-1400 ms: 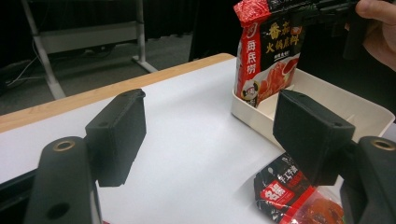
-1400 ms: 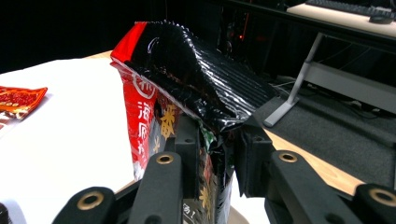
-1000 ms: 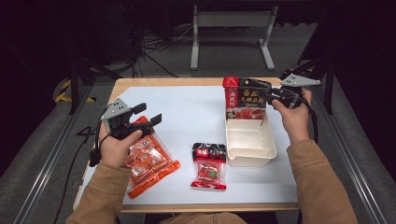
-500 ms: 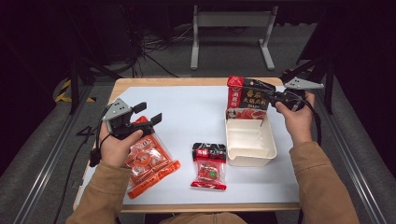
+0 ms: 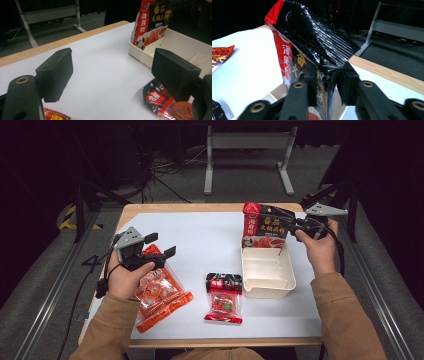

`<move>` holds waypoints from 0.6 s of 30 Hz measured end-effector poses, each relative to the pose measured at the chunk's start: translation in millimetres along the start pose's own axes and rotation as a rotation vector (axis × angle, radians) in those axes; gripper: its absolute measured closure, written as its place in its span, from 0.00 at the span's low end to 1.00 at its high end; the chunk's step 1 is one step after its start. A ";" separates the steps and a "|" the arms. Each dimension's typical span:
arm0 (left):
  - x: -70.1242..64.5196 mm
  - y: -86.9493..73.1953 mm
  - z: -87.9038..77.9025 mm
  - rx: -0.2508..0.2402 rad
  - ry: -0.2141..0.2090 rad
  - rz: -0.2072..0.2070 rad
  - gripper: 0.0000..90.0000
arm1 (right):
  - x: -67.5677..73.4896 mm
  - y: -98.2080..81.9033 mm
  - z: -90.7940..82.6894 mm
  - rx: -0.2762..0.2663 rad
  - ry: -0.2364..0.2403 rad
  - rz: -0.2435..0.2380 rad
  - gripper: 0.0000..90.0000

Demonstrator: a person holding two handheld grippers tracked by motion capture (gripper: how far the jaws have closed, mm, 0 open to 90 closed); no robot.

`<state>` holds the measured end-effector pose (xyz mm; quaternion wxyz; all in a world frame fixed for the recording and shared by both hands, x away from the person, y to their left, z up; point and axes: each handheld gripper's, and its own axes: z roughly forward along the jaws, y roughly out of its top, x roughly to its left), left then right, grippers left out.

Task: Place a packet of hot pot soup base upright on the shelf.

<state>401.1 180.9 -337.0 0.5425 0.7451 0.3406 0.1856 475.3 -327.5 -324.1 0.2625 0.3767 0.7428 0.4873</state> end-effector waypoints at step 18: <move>3.6 0.5 -4.0 0.042 -0.002 0.011 0.20 | 8.0 -3.0 -41.9 -0.044 0.004 0.057 0.43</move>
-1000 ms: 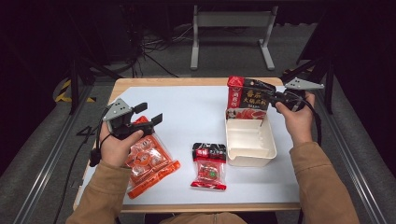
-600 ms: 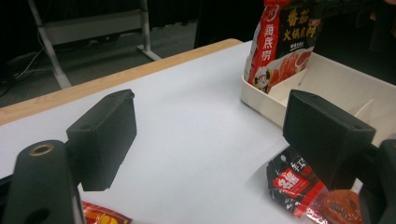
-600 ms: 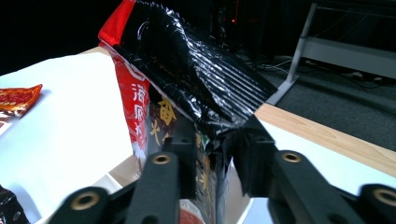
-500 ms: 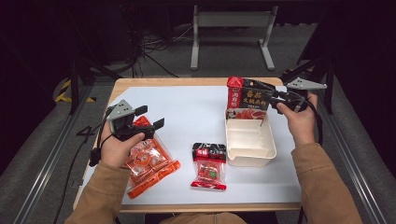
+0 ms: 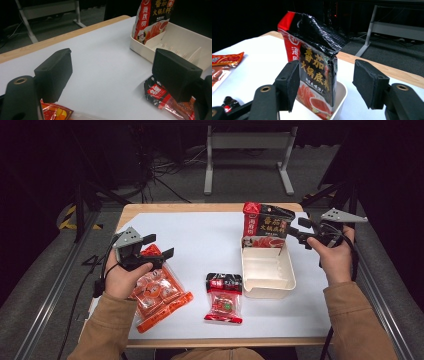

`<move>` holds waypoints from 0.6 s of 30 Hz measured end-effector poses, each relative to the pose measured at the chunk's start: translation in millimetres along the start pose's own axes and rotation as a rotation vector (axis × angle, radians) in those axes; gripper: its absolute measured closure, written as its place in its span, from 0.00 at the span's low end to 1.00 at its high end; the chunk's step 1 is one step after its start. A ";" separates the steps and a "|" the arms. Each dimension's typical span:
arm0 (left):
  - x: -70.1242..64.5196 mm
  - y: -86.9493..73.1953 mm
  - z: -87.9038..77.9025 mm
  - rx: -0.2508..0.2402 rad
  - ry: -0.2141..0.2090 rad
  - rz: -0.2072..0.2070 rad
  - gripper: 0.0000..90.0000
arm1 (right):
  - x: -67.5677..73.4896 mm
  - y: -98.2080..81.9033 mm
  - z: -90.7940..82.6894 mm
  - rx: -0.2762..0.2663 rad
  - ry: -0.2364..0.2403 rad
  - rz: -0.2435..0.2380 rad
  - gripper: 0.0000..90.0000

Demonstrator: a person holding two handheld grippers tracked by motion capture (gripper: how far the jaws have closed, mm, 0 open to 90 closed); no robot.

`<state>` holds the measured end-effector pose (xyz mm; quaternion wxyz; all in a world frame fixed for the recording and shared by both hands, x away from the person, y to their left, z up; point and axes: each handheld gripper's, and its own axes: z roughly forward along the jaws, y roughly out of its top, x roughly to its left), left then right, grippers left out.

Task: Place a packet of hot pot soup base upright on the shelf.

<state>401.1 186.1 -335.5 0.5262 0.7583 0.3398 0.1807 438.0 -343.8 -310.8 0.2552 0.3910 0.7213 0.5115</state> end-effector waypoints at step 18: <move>4.4 1.0 -5.7 0.021 -0.008 0.003 0.20 | 44.3 -8.3 -29.2 0.052 0.079 -0.083 0.39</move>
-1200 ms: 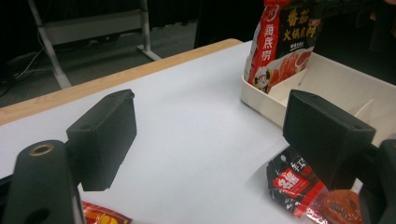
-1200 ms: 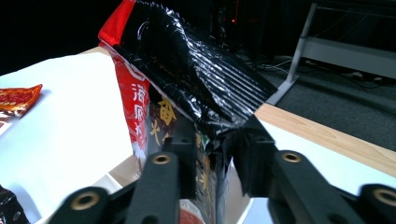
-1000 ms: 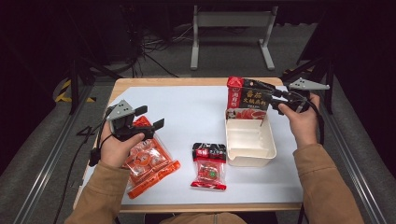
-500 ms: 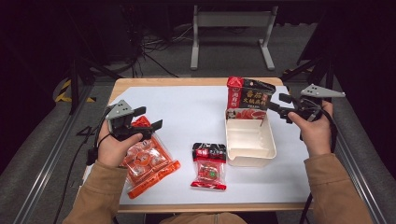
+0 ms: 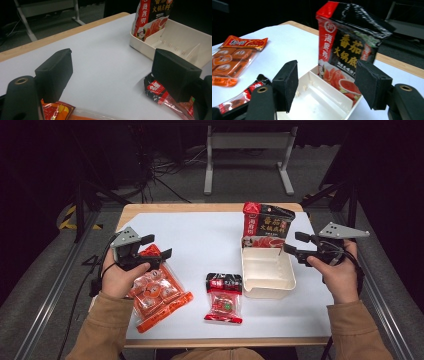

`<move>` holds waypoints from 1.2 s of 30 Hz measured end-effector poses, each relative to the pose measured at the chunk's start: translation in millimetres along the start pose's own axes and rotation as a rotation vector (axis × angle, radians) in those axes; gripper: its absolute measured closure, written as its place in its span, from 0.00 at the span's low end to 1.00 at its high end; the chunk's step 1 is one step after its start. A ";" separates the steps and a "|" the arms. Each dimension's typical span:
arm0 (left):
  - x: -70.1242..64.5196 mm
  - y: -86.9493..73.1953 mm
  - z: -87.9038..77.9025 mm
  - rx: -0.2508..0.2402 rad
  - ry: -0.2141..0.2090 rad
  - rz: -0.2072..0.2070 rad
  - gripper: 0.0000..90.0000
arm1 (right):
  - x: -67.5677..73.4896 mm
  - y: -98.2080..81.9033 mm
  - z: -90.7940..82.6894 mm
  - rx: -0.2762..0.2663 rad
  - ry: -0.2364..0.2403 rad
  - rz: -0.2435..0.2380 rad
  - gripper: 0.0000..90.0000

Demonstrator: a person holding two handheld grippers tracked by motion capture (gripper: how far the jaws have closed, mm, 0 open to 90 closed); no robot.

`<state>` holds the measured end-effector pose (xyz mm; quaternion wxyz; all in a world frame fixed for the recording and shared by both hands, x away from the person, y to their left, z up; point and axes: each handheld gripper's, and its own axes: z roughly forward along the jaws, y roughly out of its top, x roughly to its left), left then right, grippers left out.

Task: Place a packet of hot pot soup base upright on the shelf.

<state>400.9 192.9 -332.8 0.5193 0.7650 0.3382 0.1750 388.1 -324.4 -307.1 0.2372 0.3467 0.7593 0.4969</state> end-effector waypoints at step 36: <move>60.1 -45.5 -29.5 0.044 0.233 -0.090 0.21 | 41.8 -9.2 24.8 0.041 0.149 -0.086 0.34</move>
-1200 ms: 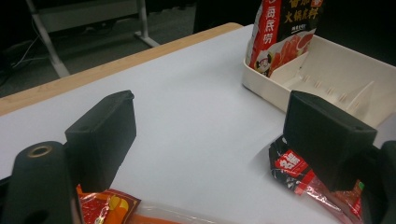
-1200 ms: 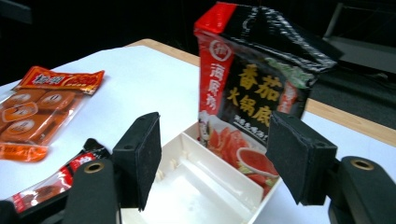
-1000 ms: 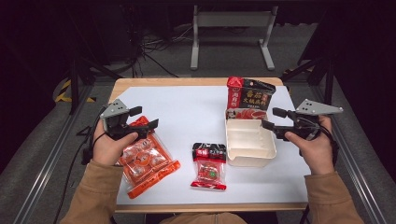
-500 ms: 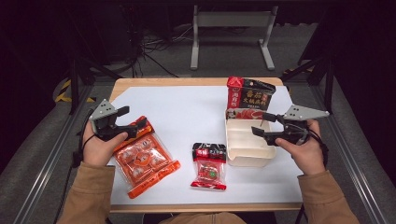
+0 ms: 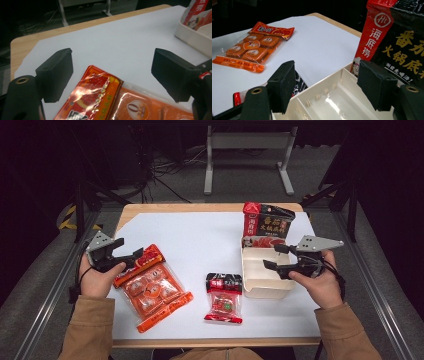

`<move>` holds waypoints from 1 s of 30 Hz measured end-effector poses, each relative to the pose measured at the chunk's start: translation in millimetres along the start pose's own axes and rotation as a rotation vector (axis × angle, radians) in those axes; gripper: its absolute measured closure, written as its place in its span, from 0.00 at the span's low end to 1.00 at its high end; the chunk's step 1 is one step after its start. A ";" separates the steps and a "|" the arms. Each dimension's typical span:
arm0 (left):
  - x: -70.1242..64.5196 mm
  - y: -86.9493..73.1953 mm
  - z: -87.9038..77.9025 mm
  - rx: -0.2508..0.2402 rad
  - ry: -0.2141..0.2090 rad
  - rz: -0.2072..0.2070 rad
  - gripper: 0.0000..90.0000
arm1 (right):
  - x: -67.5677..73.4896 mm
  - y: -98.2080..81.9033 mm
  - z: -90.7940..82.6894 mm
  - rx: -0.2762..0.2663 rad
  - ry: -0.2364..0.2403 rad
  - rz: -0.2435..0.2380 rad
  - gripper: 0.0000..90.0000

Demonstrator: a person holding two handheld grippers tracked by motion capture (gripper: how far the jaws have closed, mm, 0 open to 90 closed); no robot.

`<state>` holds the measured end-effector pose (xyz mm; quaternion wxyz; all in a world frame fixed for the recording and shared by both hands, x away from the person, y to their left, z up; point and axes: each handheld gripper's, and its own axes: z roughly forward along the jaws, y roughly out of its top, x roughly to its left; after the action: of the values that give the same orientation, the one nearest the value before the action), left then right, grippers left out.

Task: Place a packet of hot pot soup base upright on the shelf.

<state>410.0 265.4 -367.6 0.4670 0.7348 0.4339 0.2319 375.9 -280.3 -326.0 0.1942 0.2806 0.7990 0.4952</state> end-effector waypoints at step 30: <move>54.9 -56.1 19.1 0.306 0.127 -0.191 0.18 | 10.5 -1.1 9.2 0.026 0.025 -0.028 0.33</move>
<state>428.9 313.5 -429.6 0.3412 0.7366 0.5606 0.1636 373.0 -267.7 -331.3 0.1872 0.2658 0.8116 0.4854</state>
